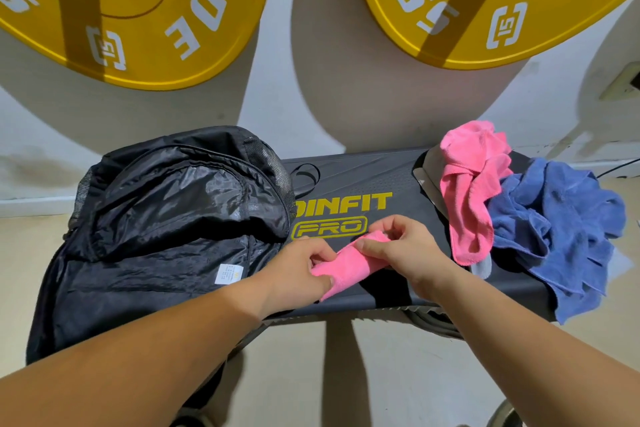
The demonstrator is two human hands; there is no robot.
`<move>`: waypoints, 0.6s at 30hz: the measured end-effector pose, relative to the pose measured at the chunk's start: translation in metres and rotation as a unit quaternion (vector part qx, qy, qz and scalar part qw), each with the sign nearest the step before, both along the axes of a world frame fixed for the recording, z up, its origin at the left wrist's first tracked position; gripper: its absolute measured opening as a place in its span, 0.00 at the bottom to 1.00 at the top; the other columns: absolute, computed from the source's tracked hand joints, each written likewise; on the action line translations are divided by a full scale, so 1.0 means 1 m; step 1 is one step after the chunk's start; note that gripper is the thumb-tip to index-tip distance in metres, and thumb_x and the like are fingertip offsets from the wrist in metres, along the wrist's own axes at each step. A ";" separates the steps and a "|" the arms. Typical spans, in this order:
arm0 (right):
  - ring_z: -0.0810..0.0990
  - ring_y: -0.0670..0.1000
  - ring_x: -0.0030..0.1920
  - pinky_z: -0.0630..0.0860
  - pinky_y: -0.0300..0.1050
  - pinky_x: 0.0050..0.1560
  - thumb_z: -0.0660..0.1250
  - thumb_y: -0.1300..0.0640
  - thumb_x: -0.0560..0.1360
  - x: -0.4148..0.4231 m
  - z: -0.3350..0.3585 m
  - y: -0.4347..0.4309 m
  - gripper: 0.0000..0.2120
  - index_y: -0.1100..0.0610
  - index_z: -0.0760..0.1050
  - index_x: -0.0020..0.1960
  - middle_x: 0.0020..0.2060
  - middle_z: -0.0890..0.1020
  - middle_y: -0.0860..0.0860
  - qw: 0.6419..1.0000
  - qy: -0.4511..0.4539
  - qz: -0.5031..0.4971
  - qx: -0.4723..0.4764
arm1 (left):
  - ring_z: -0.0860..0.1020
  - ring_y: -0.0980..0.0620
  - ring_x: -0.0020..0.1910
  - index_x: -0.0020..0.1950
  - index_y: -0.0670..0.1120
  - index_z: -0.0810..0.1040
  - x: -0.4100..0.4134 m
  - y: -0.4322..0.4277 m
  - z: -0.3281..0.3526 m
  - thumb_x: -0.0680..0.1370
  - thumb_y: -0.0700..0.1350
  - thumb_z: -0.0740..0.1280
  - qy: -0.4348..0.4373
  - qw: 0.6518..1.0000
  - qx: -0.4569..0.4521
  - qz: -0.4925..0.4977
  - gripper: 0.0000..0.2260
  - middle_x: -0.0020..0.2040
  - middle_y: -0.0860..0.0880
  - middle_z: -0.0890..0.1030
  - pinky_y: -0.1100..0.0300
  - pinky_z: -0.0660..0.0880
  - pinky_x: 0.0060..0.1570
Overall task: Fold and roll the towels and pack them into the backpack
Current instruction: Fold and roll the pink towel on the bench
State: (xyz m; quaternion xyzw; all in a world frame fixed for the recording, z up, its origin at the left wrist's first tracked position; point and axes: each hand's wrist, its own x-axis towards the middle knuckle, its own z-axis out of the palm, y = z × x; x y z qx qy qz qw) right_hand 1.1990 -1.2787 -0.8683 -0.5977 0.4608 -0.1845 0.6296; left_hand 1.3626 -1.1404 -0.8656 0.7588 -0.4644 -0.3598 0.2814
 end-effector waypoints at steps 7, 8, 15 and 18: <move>0.81 0.50 0.39 0.80 0.45 0.41 0.82 0.66 0.63 0.041 0.054 0.016 0.16 0.57 0.80 0.46 0.41 0.83 0.54 0.994 -0.099 0.051 0.010 | 0.73 0.50 0.36 0.43 0.44 0.75 -0.008 0.025 0.046 0.57 0.44 0.71 0.125 0.979 0.023 0.156 0.17 0.35 0.48 0.76 0.56 0.67 0.40; 0.81 0.50 0.39 0.79 0.45 0.40 0.82 0.66 0.64 0.048 0.063 0.018 0.16 0.57 0.80 0.46 0.40 0.83 0.53 0.991 -0.110 0.069 0.016 | 0.71 0.50 0.37 0.41 0.44 0.74 -0.008 0.031 0.056 0.55 0.46 0.72 0.147 0.974 0.009 0.173 0.17 0.36 0.48 0.74 0.54 0.66 0.41; 0.81 0.52 0.38 0.78 0.49 0.40 0.82 0.63 0.65 0.087 0.091 0.047 0.14 0.57 0.80 0.46 0.40 0.82 0.53 0.984 -0.128 0.118 0.030 | 0.80 0.48 0.36 0.49 0.42 0.77 0.007 0.083 0.105 0.74 0.39 0.76 0.273 0.928 -0.049 0.250 0.10 0.37 0.44 0.81 0.56 0.74 0.39; 0.80 0.49 0.37 0.79 0.48 0.42 0.80 0.52 0.68 0.106 0.084 0.067 0.13 0.56 0.79 0.44 0.38 0.83 0.50 0.987 -0.073 0.118 -0.075 | 0.82 0.47 0.37 0.52 0.41 0.77 0.022 0.104 0.104 0.74 0.41 0.76 0.234 0.929 -0.030 0.286 0.11 0.41 0.43 0.84 0.55 0.75 0.38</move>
